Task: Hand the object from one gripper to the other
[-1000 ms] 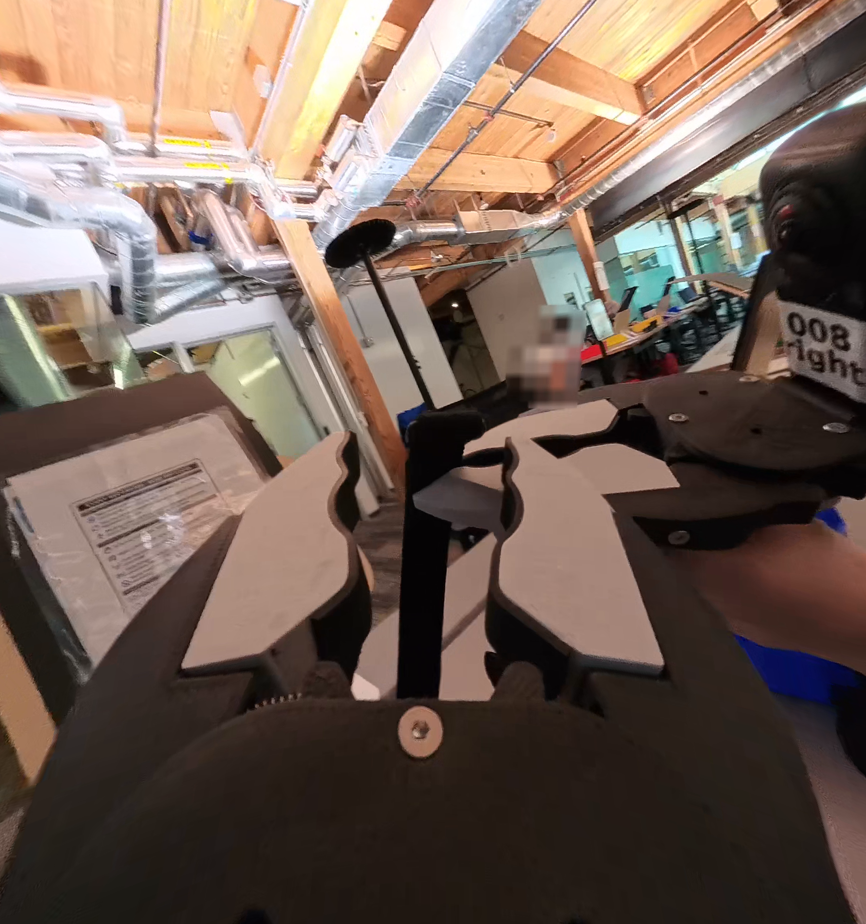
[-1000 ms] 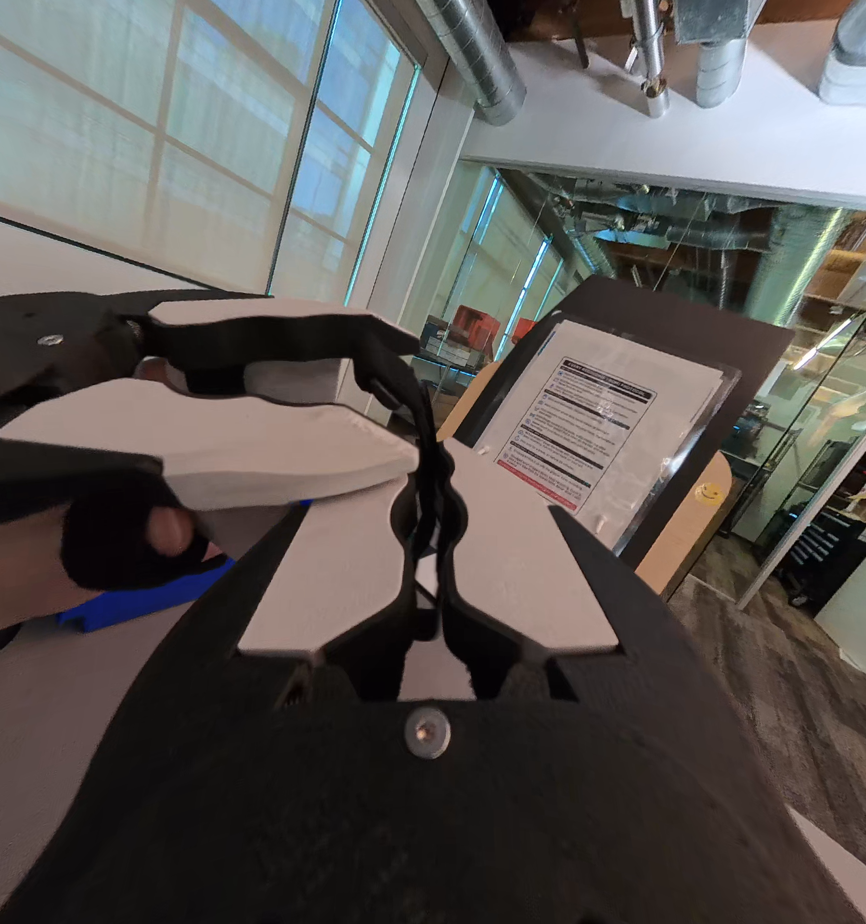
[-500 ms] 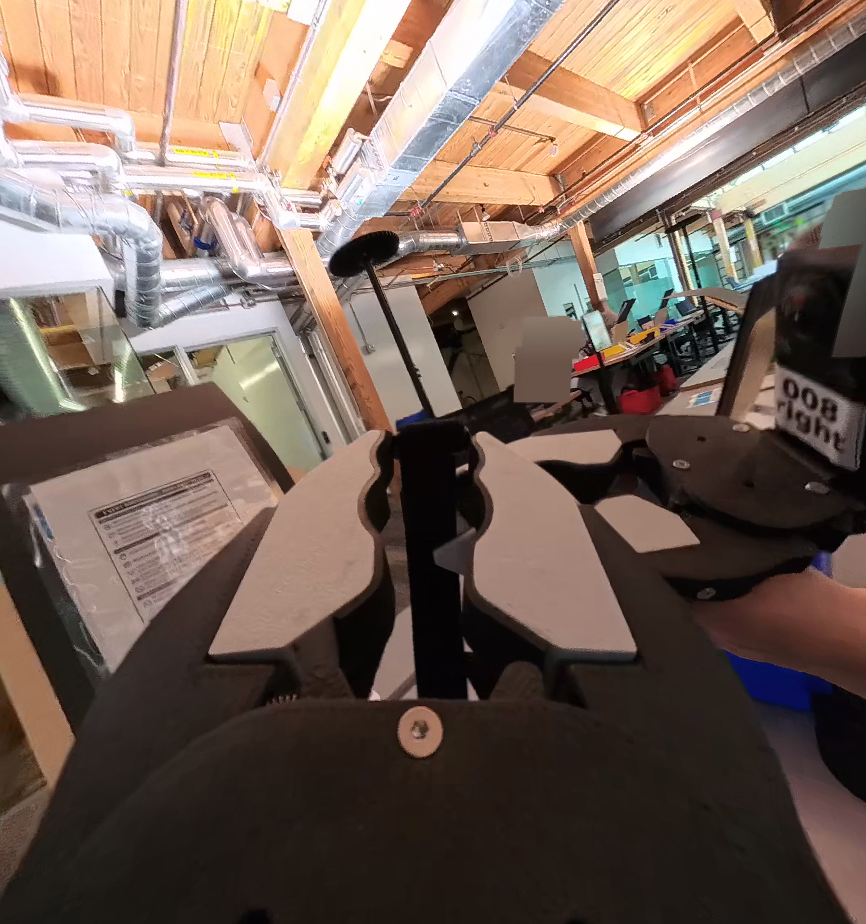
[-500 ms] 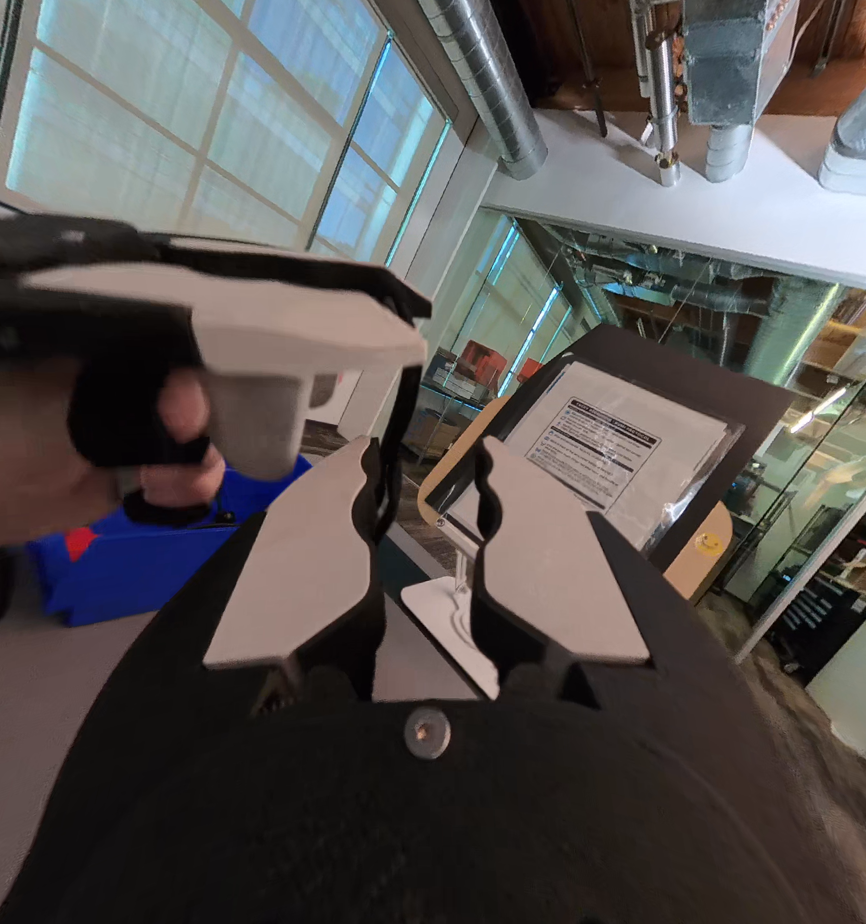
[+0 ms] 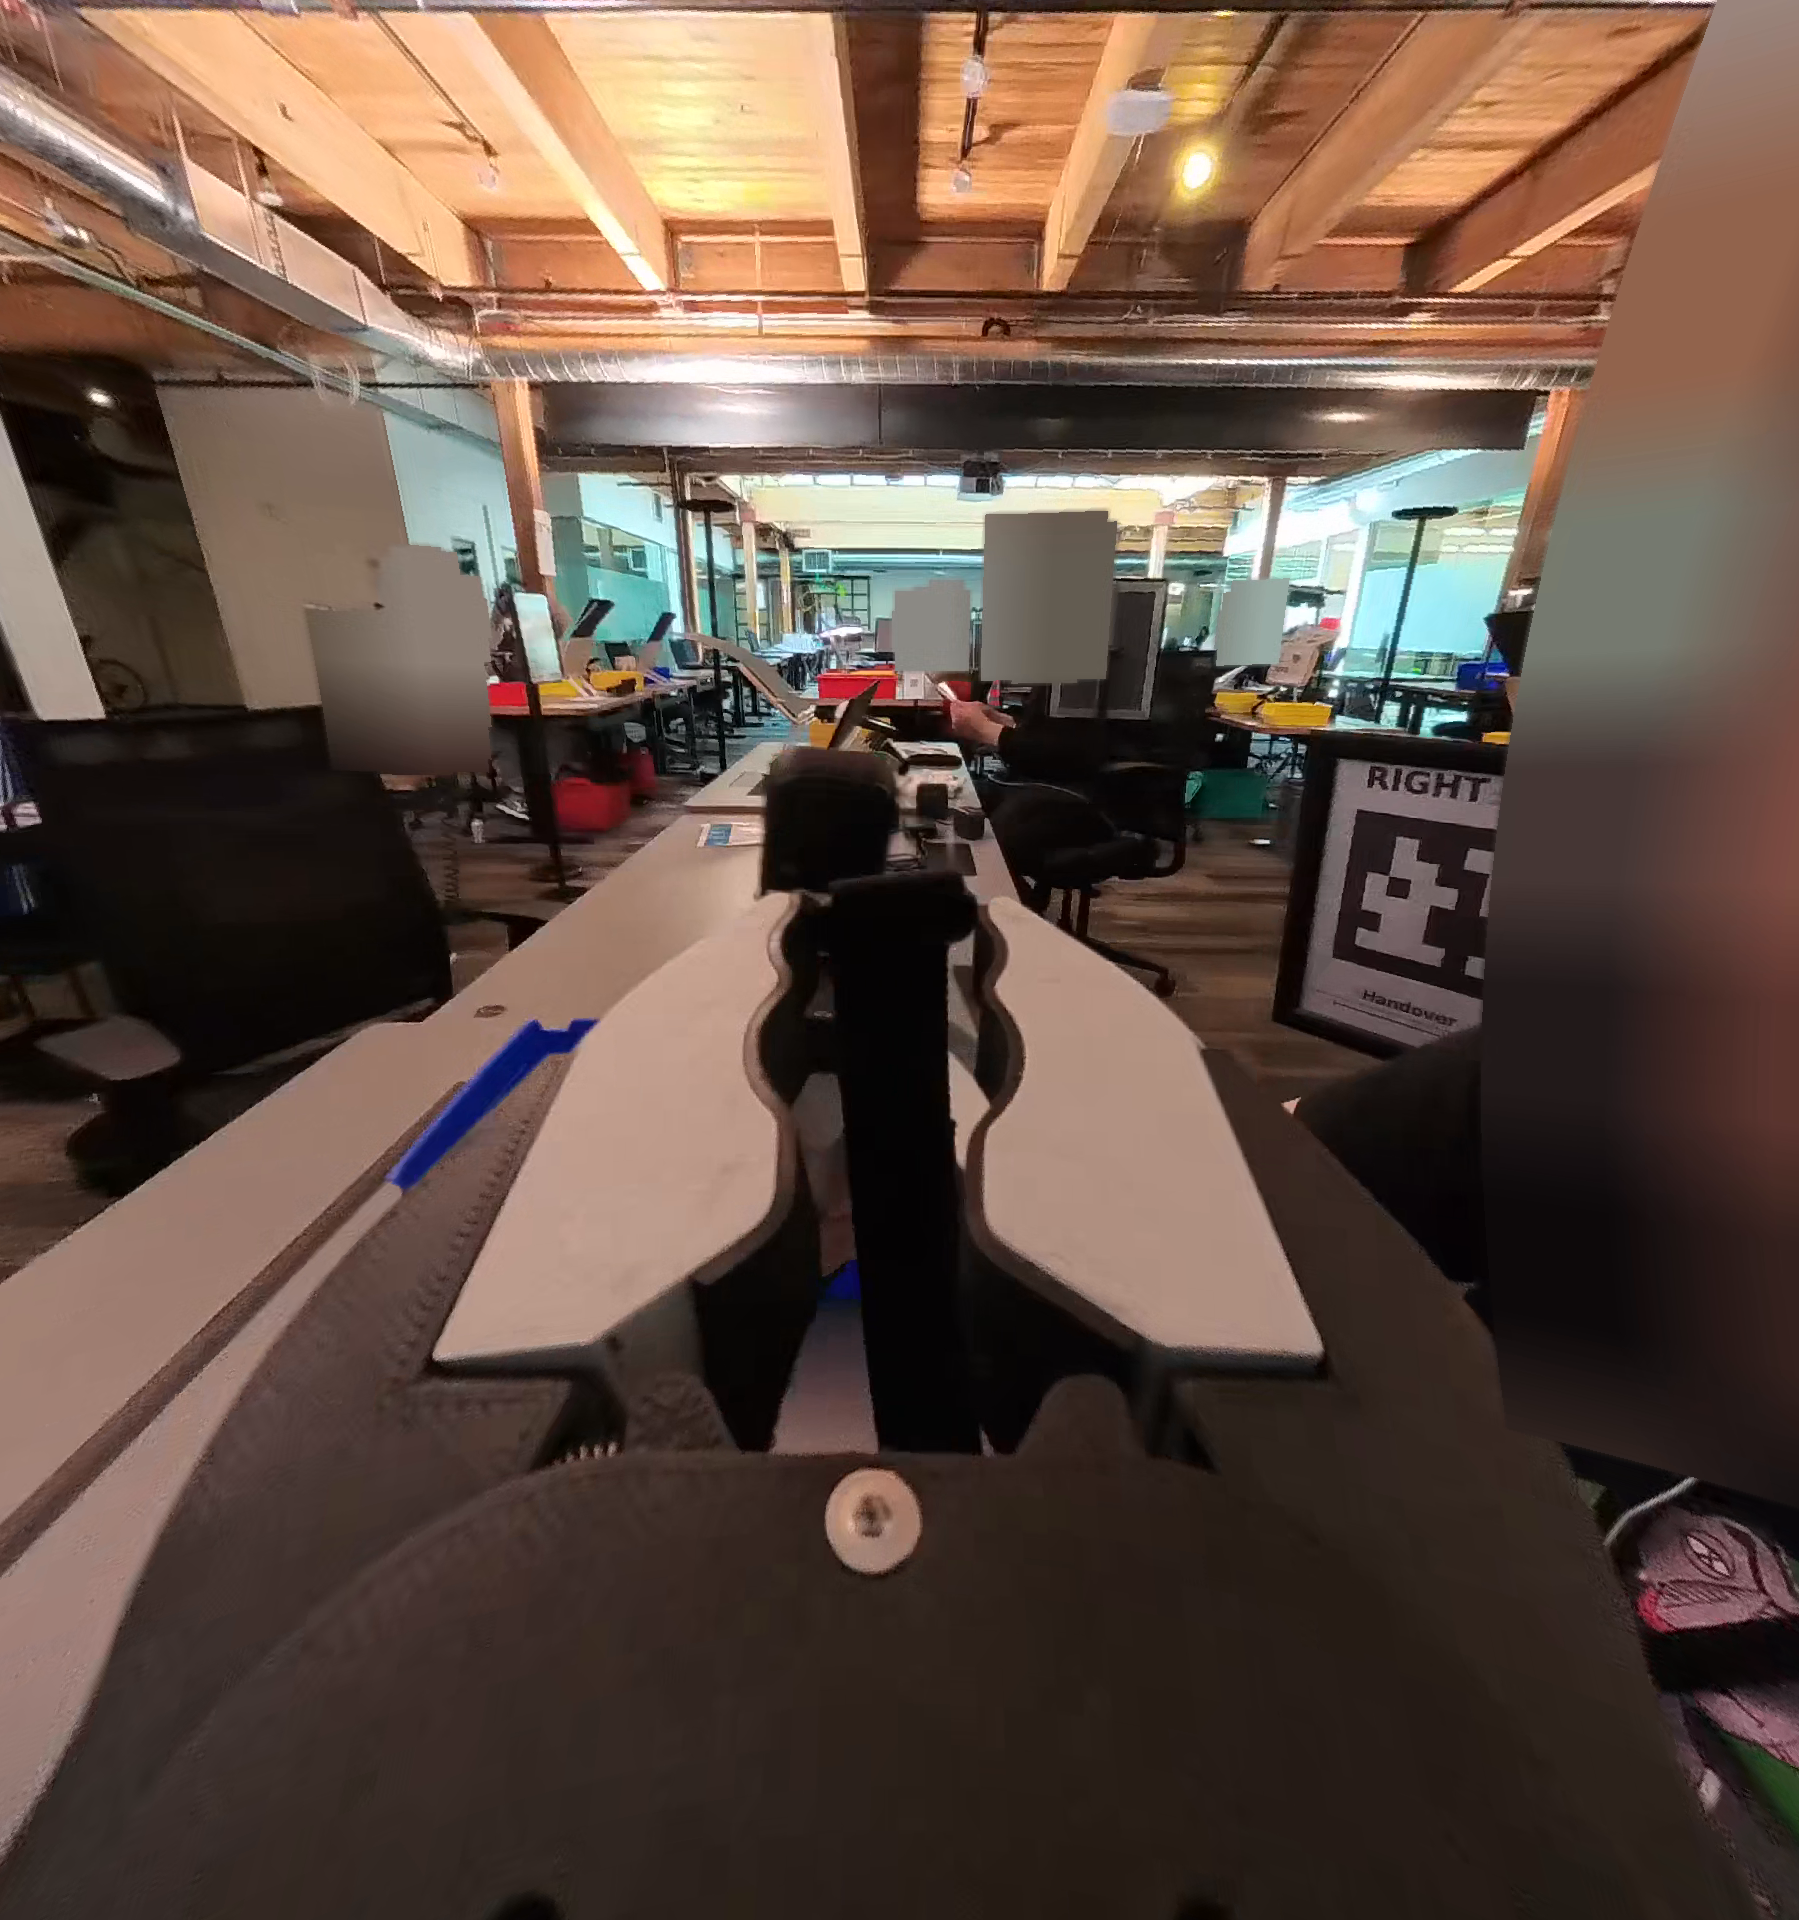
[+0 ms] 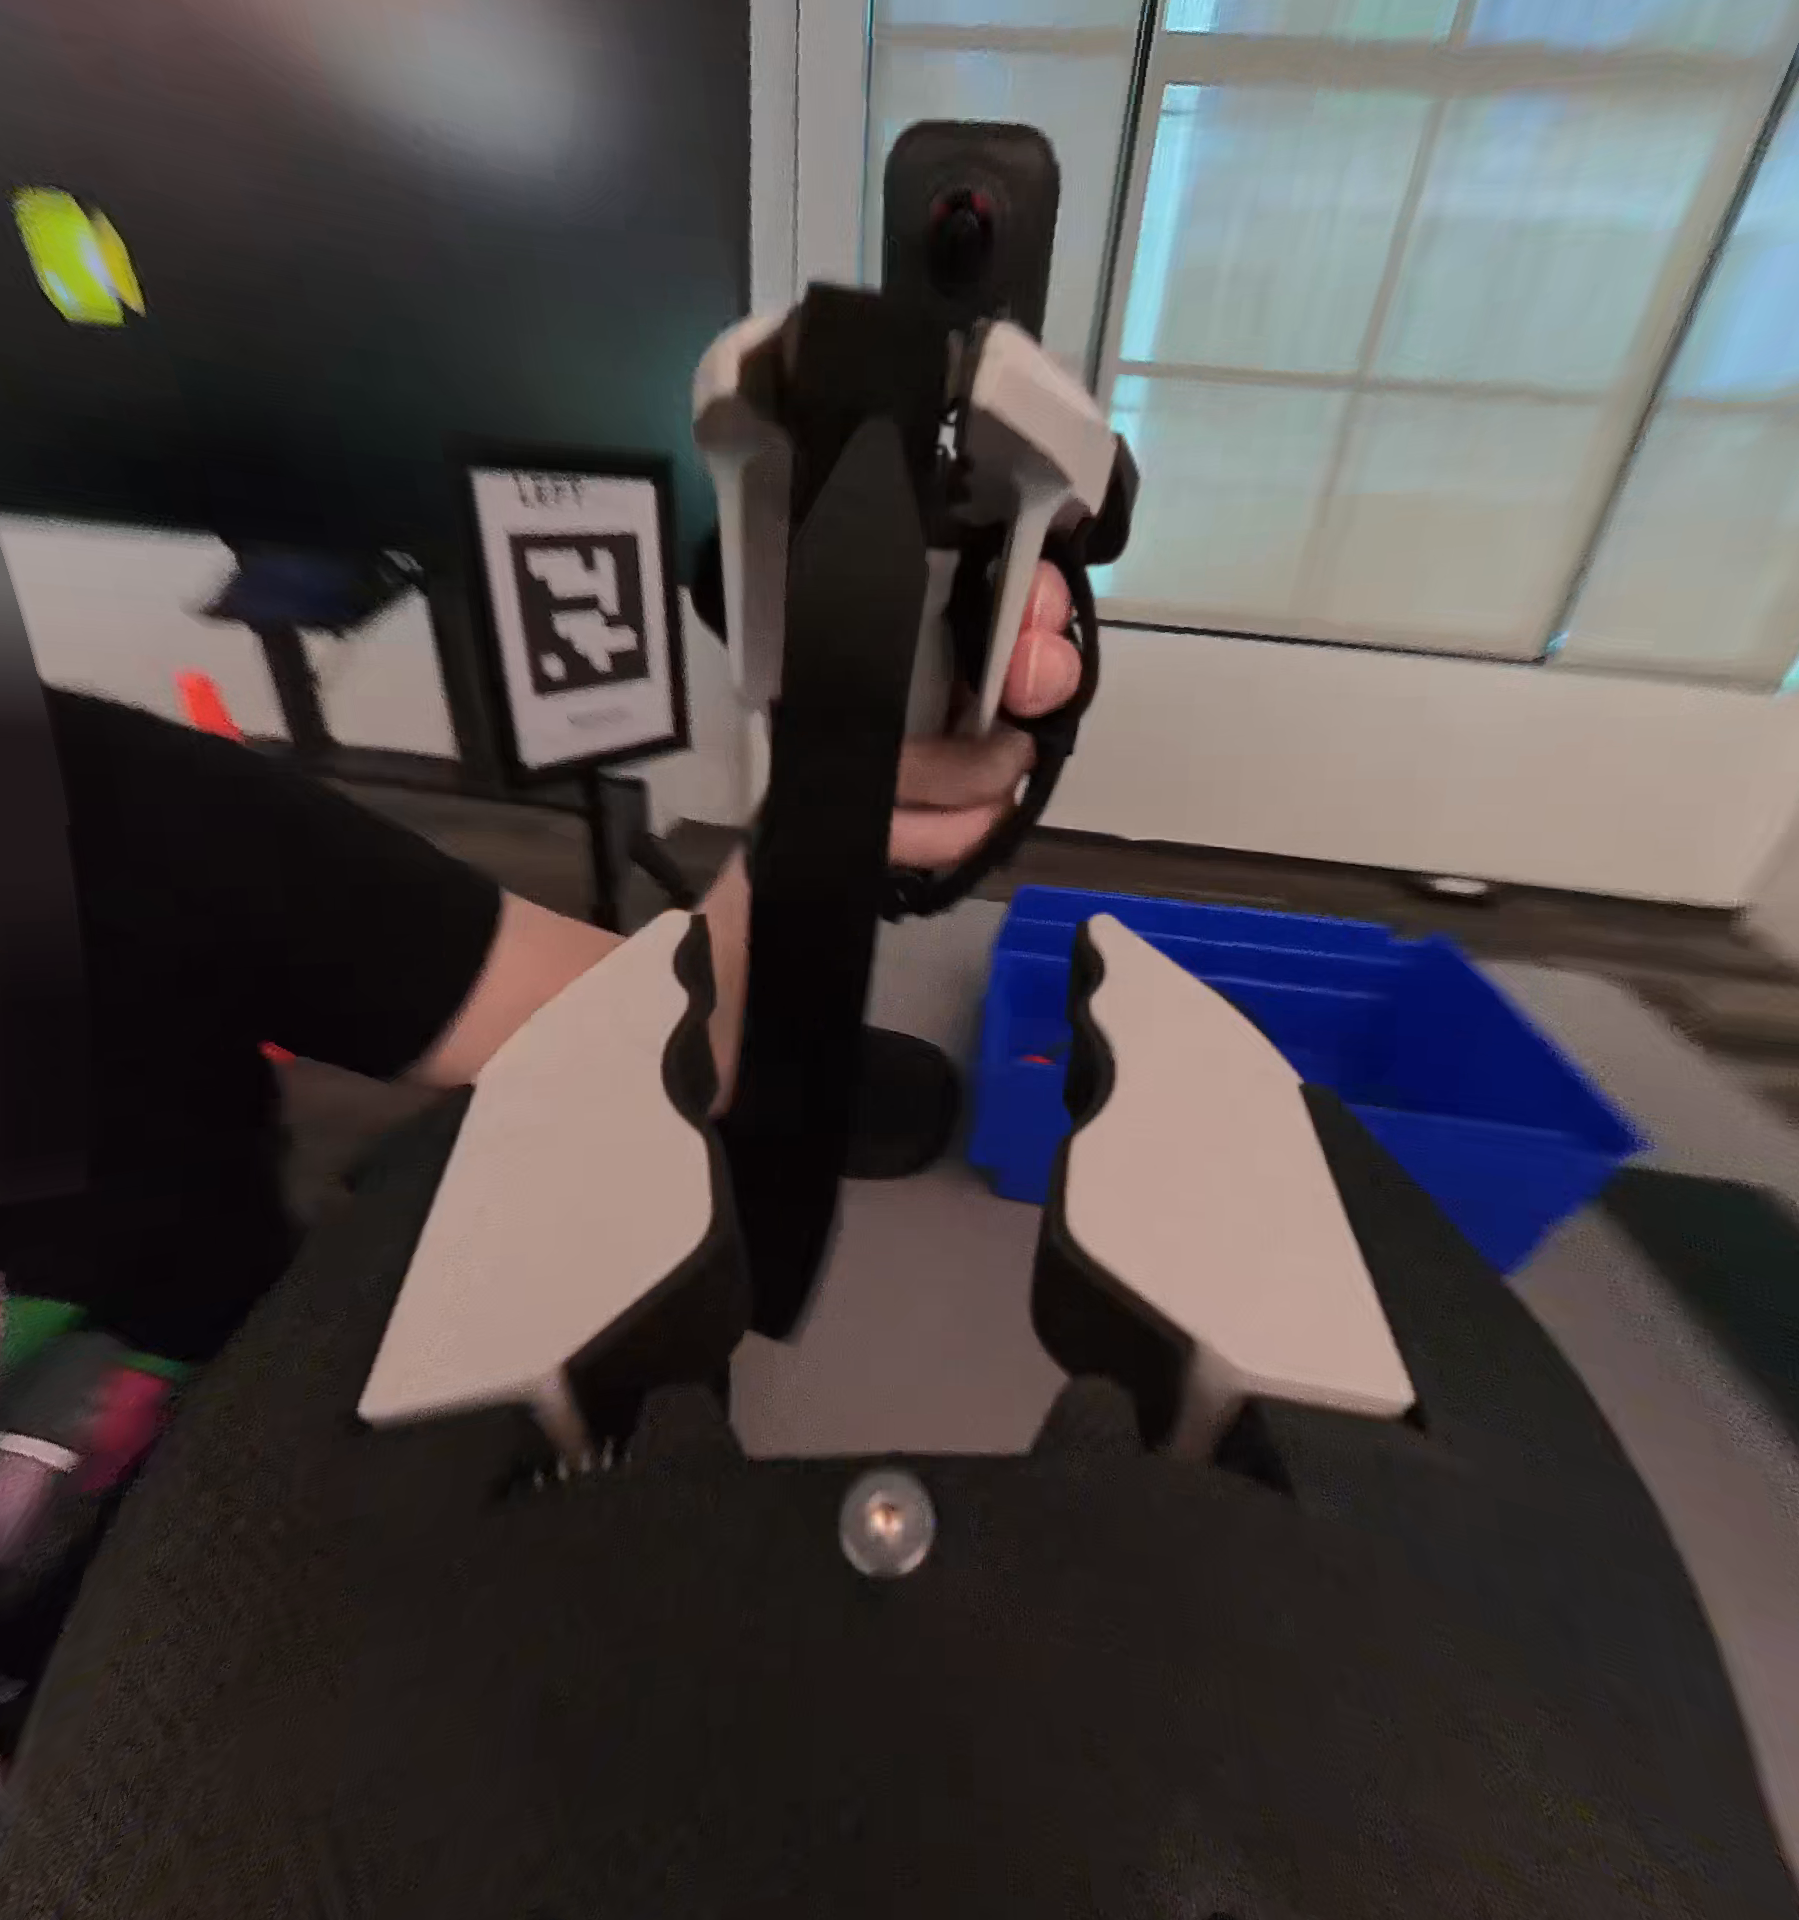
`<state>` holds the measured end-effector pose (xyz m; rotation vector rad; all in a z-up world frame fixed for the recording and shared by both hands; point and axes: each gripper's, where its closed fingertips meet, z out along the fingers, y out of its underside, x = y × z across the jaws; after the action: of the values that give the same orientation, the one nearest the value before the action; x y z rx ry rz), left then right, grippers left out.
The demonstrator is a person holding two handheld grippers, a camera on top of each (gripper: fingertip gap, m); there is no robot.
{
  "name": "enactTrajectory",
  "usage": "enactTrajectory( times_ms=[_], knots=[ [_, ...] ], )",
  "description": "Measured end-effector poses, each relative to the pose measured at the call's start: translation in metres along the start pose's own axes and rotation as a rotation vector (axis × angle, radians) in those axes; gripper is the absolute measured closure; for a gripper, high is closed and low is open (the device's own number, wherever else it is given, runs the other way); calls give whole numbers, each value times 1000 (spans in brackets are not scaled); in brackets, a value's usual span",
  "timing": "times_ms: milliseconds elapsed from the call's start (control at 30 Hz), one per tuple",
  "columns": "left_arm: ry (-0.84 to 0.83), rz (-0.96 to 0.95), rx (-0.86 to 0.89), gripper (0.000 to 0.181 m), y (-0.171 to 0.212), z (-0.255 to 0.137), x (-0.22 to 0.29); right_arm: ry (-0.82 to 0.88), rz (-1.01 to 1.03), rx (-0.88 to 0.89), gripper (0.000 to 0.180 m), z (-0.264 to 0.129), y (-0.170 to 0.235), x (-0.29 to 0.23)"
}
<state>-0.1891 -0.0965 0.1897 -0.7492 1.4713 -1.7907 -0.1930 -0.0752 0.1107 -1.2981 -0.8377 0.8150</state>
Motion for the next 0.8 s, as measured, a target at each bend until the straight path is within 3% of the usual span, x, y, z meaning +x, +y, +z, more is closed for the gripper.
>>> enactTrajectory(
  times_ms=[167,267,367,433,467,567,667,800],
  knots=[
    [-19,26,-57,153,14,6,-7,37,132,-41,119,5,1,7],
    [-22,31,-69,153,17,7,-8,31,109,-76,156,5,4,4],
    [-72,46,-51,151,15,6,-16,41,144,-92,157,3,5,8],
    [-143,53,-51,117,15,5,-28,110,145,-62,157,-3,0,21],
    [-162,57,-77,111,19,5,-33,142,152,-37,157,-8,-4,27],
    [-185,61,-190,110,43,5,-48,233,243,118,157,-30,-24,50],
    [-155,5,-265,114,72,13,-59,158,397,286,157,-49,-41,56],
    [-66,-94,-277,122,96,29,-58,141,433,315,157,-56,-41,62]
  ],
)
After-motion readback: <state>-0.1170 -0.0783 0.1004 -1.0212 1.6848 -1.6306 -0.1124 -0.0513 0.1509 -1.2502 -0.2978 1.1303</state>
